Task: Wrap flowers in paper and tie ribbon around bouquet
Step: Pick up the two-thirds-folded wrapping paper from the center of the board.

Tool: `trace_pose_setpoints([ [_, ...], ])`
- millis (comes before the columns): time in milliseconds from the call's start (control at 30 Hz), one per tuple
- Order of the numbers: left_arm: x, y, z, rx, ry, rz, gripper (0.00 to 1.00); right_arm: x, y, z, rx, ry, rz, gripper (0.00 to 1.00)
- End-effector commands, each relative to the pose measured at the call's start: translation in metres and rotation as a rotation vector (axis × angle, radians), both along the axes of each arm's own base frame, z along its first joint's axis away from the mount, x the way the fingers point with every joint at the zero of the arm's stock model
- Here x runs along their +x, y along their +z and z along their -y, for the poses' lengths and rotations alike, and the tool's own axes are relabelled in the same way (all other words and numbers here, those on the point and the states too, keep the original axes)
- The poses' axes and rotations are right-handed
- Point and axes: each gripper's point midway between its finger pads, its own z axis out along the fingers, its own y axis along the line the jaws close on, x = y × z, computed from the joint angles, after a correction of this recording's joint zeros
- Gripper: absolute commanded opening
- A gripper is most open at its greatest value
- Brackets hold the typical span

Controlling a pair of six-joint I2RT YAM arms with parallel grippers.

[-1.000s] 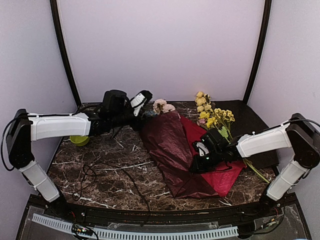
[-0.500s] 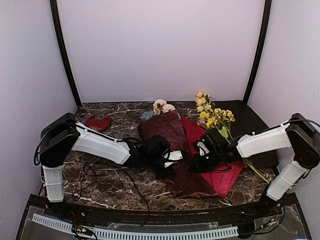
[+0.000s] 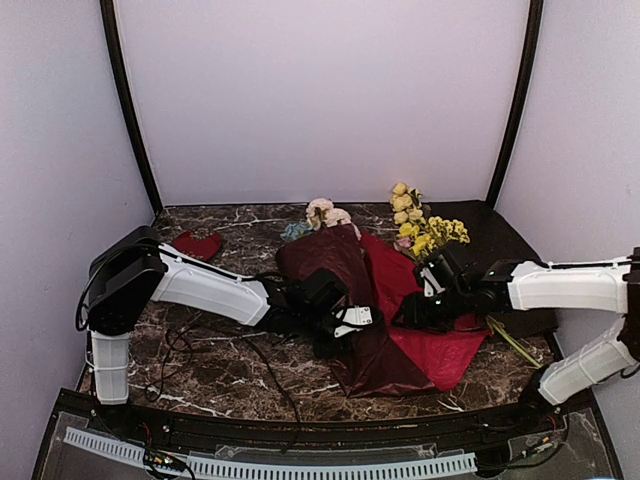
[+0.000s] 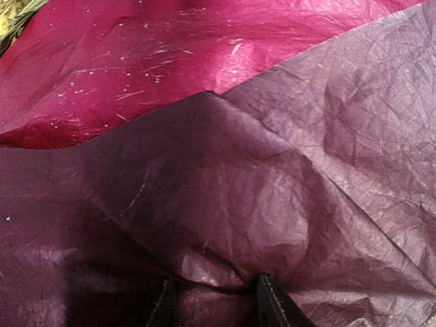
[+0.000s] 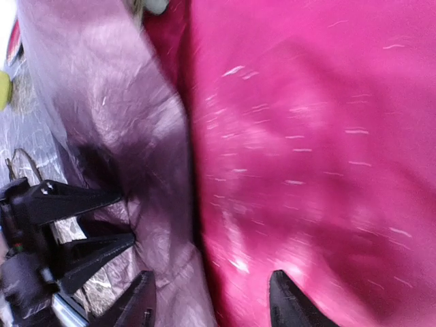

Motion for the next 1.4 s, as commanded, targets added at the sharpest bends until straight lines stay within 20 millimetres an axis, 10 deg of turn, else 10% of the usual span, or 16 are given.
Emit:
trace_pose_setpoints([
  [0,-0.025,-0.026,-0.018,0.101,-0.062,-0.096,0.41,-0.007,0.015,0.064,-0.101,-0.198,-0.029,0.62],
  [233,-0.029,-0.024,-0.014,0.082,-0.081,-0.112,0.41,-0.023,0.034,0.128,-0.072,-0.471,-0.089,0.96],
  [567,-0.03,-0.026,-0.015,0.085,-0.086,-0.113,0.4,-0.048,-0.01,0.133,0.018,-0.542,-0.297,1.0],
  [800,-0.03,-0.026,-0.014,0.083,-0.09,-0.112,0.4,-0.046,-0.023,0.118,0.128,-0.517,-0.299,0.84],
  [1100,-0.033,-0.029,-0.016,0.087,-0.098,-0.124,0.4,-0.004,0.046,0.114,0.154,-0.423,-0.004,0.07],
  [1367,-0.034,-0.037,-0.014,0.098,-0.106,-0.145,0.4,-0.005,0.087,0.063,0.108,-0.21,0.118,0.0],
])
